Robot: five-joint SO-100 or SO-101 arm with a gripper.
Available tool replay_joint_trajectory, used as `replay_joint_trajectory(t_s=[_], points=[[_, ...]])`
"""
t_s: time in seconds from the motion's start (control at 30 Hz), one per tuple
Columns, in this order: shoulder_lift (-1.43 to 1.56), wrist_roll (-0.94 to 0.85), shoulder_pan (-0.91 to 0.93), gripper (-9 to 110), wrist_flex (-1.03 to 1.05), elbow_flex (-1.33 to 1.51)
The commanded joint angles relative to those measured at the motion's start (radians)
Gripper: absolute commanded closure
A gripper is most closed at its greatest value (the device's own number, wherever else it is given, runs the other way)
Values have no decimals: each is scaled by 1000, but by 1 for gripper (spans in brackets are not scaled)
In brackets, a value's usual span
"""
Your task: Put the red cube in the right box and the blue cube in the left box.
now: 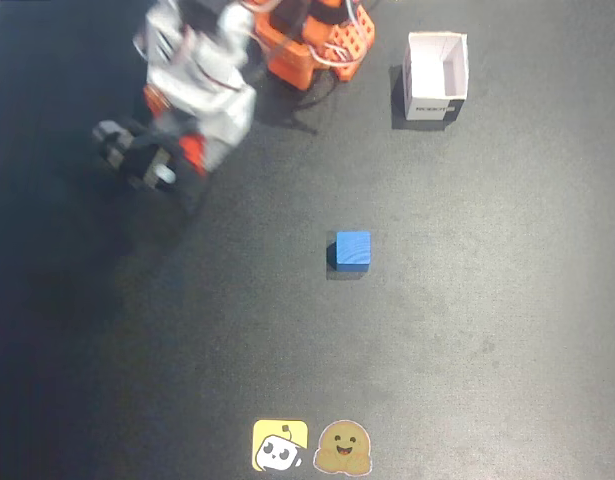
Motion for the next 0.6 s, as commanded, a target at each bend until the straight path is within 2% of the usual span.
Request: replay_joint_trajectory(t_s=[0.0,0.57], points=[[43,-60,98,88,17,-6],[52,-193,518,88,97,6]])
